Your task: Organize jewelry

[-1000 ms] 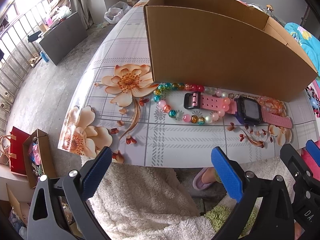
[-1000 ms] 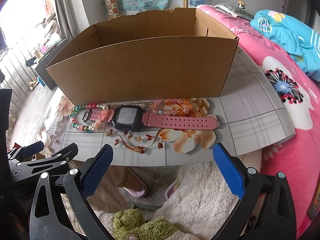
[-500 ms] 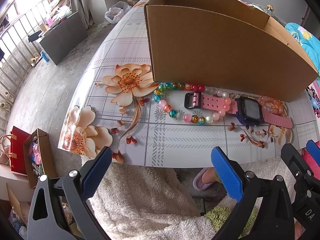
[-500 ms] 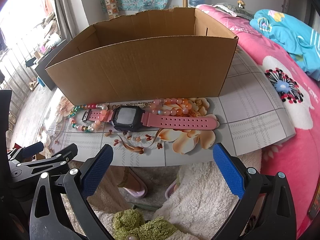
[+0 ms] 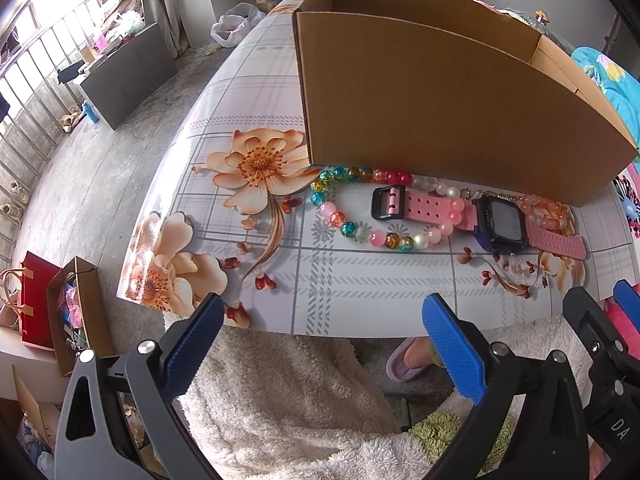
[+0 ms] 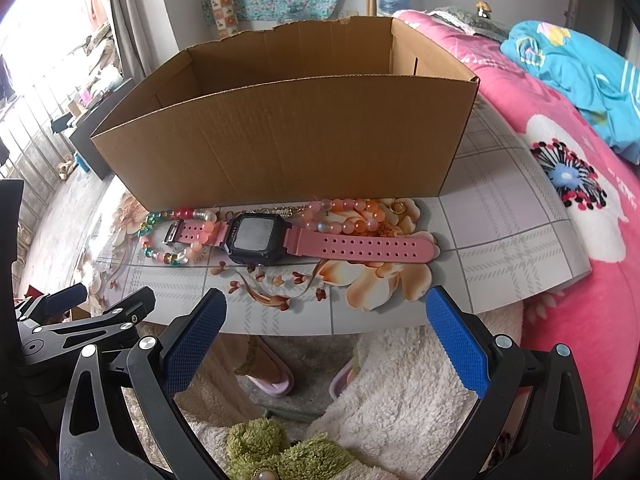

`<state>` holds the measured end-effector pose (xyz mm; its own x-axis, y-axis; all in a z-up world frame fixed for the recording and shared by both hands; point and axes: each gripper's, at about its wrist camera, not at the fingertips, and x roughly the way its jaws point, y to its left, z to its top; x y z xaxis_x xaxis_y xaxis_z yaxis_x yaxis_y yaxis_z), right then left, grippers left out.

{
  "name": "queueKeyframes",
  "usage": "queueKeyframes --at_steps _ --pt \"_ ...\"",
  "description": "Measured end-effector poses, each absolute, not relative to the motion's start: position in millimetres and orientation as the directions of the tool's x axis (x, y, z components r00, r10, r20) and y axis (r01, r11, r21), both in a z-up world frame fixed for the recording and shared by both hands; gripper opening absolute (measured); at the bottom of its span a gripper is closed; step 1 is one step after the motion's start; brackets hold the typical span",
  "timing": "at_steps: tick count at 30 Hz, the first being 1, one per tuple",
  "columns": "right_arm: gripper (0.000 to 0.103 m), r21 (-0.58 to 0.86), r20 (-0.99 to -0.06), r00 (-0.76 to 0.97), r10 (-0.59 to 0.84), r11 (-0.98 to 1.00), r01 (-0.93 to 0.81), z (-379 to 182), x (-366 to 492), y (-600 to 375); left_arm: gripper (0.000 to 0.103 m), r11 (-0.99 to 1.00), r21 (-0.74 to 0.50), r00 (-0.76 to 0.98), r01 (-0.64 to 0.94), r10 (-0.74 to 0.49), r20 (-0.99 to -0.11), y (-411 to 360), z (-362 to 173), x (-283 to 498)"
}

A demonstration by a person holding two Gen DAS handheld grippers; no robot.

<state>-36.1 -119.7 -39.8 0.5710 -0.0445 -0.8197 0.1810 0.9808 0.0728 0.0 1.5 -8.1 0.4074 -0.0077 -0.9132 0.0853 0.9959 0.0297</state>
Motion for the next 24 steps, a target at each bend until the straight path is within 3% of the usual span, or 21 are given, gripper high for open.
queueKeyframes --at_steps 18,24 --pt "0.096 0.075 -0.809 0.586 -0.036 0.984 0.164 -35 -25 -121 0.097 0.997 0.056 0.435 0.054 0.027 -0.900 16 -10 14" --pt "0.096 0.143 -0.780 0.625 0.031 0.981 0.129 -29 -27 -120 0.097 0.997 0.060 0.455 0.051 0.030 -0.890 39 -18 16"
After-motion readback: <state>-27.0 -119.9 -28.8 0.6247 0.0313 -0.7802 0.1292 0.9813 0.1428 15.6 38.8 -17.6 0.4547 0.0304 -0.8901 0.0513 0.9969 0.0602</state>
